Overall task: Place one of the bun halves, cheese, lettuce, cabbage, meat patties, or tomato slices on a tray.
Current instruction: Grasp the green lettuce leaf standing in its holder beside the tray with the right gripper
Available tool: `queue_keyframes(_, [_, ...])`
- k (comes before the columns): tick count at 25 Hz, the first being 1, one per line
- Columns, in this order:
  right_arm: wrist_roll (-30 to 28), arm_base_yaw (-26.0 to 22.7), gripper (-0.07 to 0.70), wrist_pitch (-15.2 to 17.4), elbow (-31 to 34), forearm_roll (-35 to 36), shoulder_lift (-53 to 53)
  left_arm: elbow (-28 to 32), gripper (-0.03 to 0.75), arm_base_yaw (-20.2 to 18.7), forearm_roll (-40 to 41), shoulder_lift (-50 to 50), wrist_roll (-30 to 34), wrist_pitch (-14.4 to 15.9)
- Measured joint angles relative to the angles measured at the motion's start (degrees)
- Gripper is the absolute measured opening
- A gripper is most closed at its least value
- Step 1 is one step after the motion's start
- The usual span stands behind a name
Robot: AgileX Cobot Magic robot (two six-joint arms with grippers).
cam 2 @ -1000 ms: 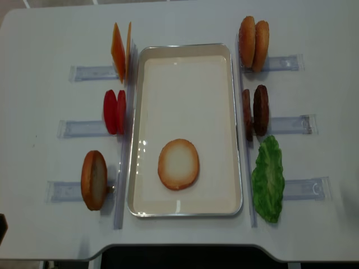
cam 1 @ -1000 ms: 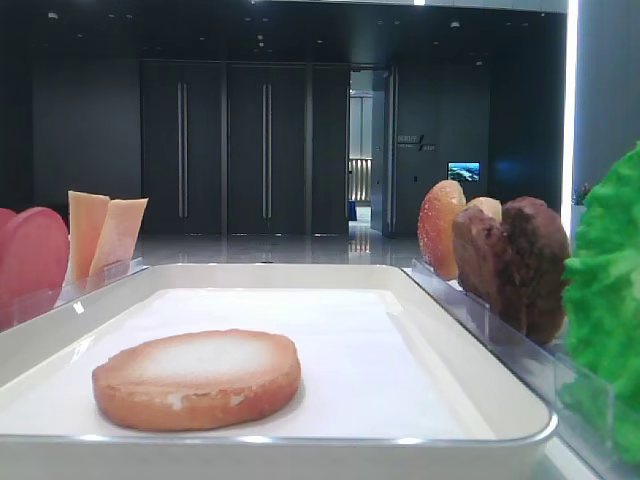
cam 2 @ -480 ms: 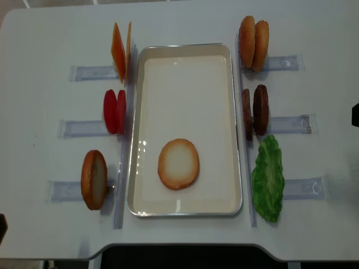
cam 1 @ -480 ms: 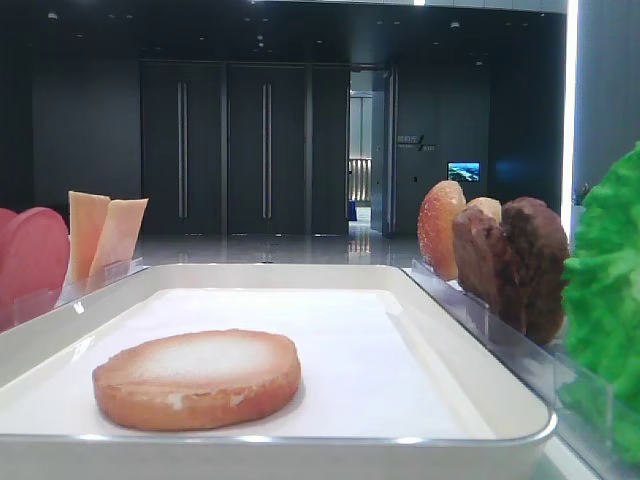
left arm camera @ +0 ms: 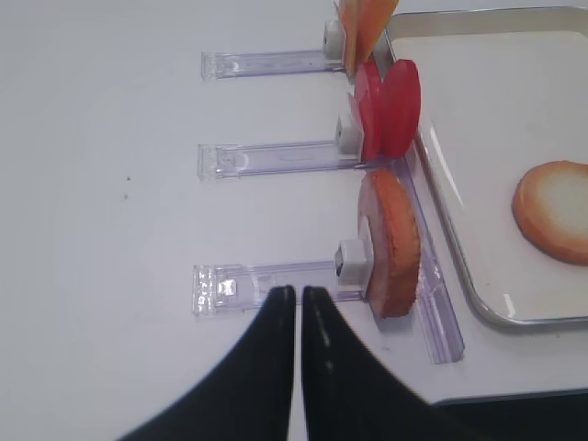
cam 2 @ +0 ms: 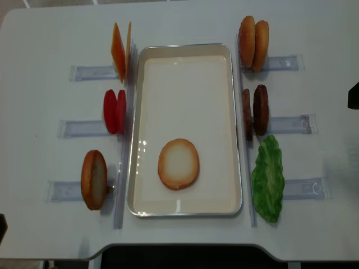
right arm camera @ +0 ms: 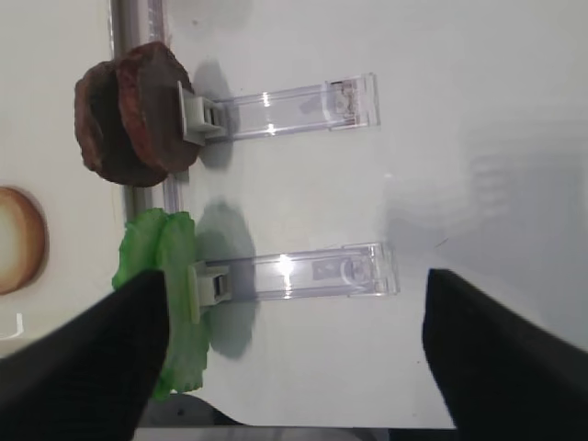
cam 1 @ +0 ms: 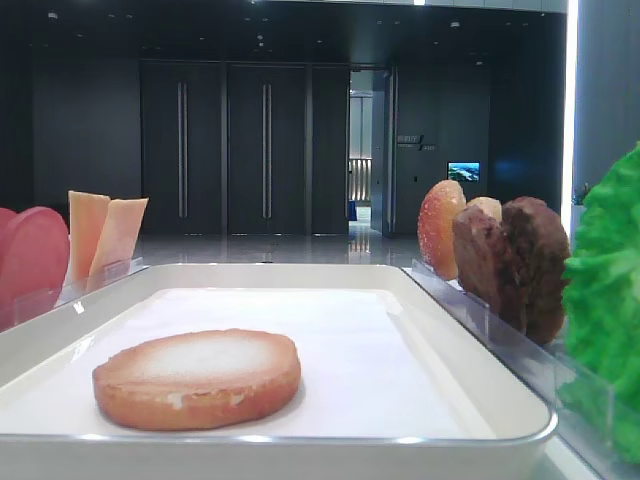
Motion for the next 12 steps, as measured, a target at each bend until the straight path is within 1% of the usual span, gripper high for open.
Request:
queue_keyframes(2, [1.11, 0.72, 0.541, 0.00, 0.00, -0.32, 0.05, 0.00, 0.013, 0.00, 0.00, 0.00, 0.00, 0.00])
queue_keyframes(4, [2.77, 2.91, 0.541, 0.00, 0.00, -0.38, 0.05, 0.00, 0.013, 0.00, 0.00, 0.00, 0.00, 0.00])
queue_keyframes(6, [5.06, 6.67, 0.541, 0.00, 0.00, -0.63, 0.05, 0.00, 0.013, 0.00, 0.00, 0.00, 0.00, 0.00])
queue_keyframes(8, [8.56, 10.97, 0.541, 0.00, 0.00, -1.93, 0.05, 0.00, 0.013, 0.00, 0.00, 0.00, 0.00, 0.00])
queue_keyframes(12, [16.82, 20.54, 0.541, 0.05, 0.00, -7.12, 0.11, 0.00, 0.013, 0.00, 0.00, 0.00, 0.00, 0.00])
